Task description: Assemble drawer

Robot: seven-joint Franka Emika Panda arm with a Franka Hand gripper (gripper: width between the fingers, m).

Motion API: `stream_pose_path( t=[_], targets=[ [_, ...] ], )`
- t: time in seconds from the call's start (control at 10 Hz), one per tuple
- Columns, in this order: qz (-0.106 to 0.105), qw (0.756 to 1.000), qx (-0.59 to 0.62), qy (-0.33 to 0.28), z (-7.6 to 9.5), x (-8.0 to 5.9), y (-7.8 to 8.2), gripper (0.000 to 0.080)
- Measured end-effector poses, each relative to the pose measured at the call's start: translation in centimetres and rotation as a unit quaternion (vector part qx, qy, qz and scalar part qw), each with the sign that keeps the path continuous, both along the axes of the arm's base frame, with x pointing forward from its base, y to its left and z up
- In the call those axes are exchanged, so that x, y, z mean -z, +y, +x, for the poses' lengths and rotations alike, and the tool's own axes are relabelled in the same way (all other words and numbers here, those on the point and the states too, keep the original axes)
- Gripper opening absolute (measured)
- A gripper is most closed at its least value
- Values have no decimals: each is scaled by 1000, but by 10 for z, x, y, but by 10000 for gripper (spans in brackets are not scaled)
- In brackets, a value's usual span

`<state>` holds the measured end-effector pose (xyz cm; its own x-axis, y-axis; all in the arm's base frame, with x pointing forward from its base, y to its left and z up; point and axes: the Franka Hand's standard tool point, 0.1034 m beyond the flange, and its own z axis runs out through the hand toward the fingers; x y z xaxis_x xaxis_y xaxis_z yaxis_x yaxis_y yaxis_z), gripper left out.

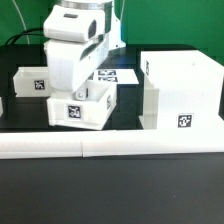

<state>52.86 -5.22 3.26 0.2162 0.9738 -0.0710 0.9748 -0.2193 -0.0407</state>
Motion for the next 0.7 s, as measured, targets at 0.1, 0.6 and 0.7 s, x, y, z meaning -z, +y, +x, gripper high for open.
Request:
stream_pose_path(
  t=[0.1, 0.6, 0.7],
  targets=[
    [-1, 1000, -23, 2, -1, 0, -2, 42],
    [0, 998, -60, 7, 4, 1, 3, 42],
    [1, 998, -62, 8, 9, 3, 6, 42]
  ],
)
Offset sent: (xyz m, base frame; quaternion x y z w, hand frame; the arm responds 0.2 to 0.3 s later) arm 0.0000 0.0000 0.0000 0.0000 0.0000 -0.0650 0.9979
